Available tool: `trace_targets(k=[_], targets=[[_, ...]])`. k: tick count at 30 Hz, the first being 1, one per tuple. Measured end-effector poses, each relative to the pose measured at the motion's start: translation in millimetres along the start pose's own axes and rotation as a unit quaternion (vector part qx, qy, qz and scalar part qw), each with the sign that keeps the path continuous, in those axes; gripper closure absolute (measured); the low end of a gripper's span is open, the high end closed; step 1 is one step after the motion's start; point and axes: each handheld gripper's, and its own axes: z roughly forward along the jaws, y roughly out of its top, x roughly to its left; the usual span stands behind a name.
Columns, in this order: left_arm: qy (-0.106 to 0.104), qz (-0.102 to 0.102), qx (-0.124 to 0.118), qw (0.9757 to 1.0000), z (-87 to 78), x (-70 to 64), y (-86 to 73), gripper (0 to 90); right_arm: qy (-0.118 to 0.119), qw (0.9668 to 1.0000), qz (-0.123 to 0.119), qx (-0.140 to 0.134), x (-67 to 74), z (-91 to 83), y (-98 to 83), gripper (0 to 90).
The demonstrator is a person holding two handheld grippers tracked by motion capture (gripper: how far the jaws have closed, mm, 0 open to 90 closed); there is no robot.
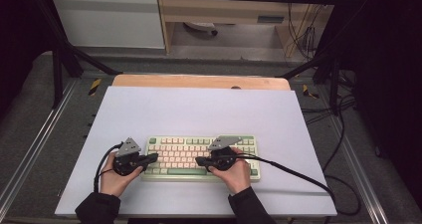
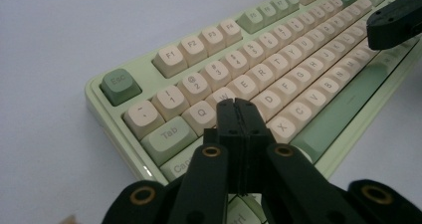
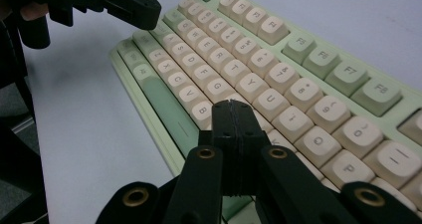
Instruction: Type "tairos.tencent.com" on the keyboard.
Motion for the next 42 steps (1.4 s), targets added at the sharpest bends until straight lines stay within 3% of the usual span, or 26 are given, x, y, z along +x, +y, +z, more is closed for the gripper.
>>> trace_targets(k=[11, 23, 42], targets=[[-0.003, 0.003, 0.003, 1.0000, 2.8, -4.1, 1.9, 89.7, -0.009, 0.9998, 0.014, -0.010, -17.9, -25.7, -16.4, 90.0], [-0.015, 0.015, 0.010, 0.9997, 12.2, -17.6, 10.2, 89.7, -0.028, 0.9991, 0.027, -0.015, -32.9, -54.9, -34.2, 90.0], [-0.032, 0.037, 0.031, 0.9983, 32.0, -37.0, 13.9, 89.7, -0.040, 0.9982, 0.041, -0.020, -40.6, -68.8, -49.8, 90.0]])
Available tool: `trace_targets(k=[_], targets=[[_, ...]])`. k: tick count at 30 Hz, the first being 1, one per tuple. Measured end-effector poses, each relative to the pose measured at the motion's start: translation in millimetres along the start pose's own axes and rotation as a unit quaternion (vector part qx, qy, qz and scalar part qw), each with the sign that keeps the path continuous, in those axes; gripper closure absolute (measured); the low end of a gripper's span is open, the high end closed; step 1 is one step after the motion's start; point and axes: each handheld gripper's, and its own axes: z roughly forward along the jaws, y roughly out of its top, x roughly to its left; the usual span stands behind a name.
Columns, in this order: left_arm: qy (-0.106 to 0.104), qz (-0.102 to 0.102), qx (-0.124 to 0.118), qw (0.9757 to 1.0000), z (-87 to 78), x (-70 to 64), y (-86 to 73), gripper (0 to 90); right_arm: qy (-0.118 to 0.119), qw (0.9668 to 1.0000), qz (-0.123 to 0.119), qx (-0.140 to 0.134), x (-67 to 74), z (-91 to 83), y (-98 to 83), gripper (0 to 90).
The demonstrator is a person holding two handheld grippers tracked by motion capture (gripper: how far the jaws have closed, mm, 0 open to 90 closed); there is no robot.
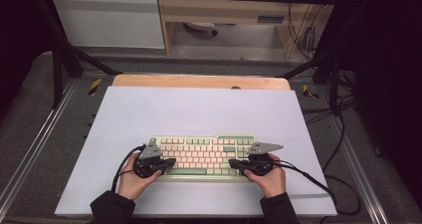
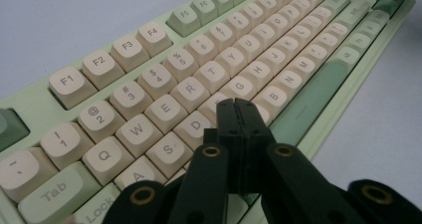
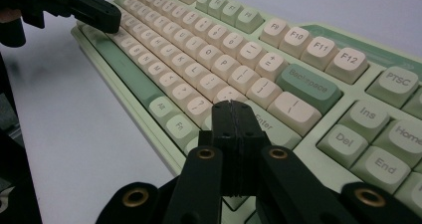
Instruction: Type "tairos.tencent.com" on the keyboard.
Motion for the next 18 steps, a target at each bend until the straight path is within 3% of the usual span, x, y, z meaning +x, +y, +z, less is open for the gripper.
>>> trace_targets(k=[18], targets=[[-0.002, 0.008, 0.003, 1.0000, 5.3, -2.5, -2.1, 89.7, -0.003, 1.0000, 0.003, -0.001, -3.4, -1.5, -2.3, 90.0]])
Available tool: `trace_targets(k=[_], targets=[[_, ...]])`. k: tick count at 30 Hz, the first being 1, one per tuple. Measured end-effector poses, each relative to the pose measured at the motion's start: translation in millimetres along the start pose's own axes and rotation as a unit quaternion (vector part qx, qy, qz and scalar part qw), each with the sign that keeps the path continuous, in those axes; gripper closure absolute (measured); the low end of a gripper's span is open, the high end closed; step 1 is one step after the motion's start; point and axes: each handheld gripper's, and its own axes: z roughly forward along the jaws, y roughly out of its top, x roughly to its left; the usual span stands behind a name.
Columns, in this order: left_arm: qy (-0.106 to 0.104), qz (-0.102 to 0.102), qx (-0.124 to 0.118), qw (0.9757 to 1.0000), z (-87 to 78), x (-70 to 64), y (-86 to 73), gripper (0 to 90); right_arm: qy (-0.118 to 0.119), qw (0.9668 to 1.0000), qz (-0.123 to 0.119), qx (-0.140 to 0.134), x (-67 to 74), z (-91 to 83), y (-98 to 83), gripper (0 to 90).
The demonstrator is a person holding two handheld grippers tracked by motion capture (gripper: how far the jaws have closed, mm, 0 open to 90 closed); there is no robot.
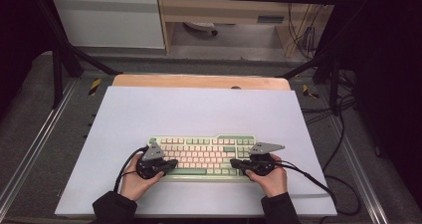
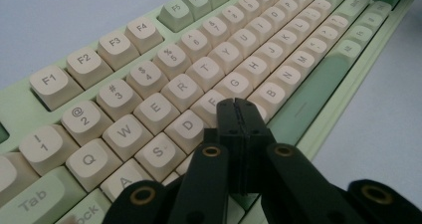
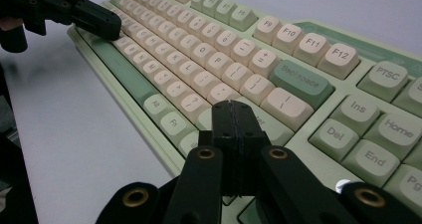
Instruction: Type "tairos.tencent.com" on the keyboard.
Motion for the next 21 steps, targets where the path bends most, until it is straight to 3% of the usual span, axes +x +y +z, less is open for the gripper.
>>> trace_targets(k=[21], targets=[[0.010, -0.011, -0.022, 0.9996, -17.5, 8.7, 5.6, 89.7, 0.000, 1.0000, 0.001, -0.001, -1.0, -1.2, -0.6, 90.0]])
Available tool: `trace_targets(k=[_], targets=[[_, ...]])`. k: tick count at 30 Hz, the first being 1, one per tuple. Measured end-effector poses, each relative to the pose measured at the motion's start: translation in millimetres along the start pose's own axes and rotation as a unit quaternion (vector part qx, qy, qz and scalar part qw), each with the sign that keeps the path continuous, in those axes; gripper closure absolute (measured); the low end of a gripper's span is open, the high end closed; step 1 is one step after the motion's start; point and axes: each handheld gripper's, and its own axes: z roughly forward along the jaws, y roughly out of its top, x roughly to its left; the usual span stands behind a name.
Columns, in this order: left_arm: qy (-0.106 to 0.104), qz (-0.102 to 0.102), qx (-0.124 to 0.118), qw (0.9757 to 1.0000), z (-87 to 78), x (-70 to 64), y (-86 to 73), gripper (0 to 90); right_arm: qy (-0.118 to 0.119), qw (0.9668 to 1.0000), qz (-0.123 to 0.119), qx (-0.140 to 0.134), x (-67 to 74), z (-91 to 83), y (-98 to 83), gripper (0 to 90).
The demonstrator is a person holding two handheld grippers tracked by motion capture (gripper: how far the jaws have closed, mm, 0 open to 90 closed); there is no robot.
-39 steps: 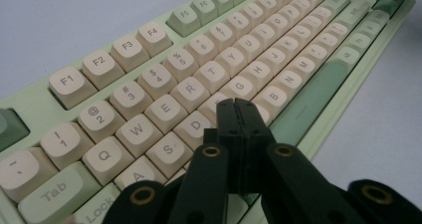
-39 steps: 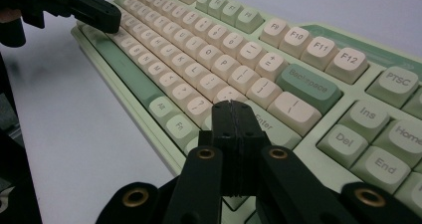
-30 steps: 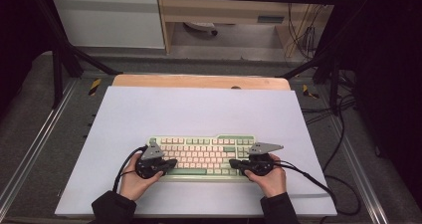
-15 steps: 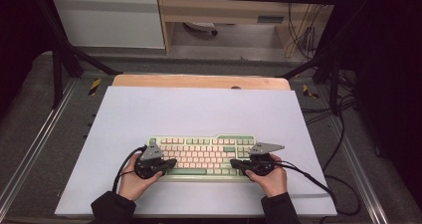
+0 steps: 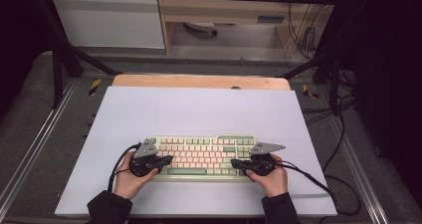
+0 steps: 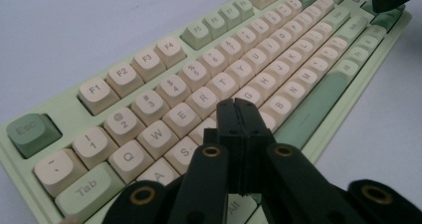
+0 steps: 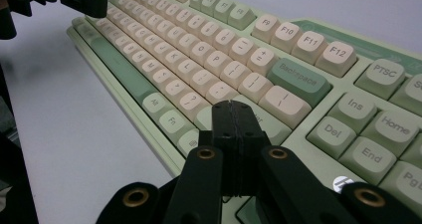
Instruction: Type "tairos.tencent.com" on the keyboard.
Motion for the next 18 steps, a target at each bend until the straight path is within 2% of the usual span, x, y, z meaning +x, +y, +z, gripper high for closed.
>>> trace_targets(k=[12, 18], targets=[[0.005, 0.001, -0.001, 1.0000, 1.5, 2.7, 9.6, 89.7, 0.001, 1.0000, 0.001, 0.000, 0.2, -0.5, 0.3, 90.0], [0.010, -0.008, -0.001, 0.9999, 7.2, 8.3, 15.4, 89.7, 0.001, 1.0000, 0.002, 0.001, 0.3, 0.6, -0.1, 90.0]])
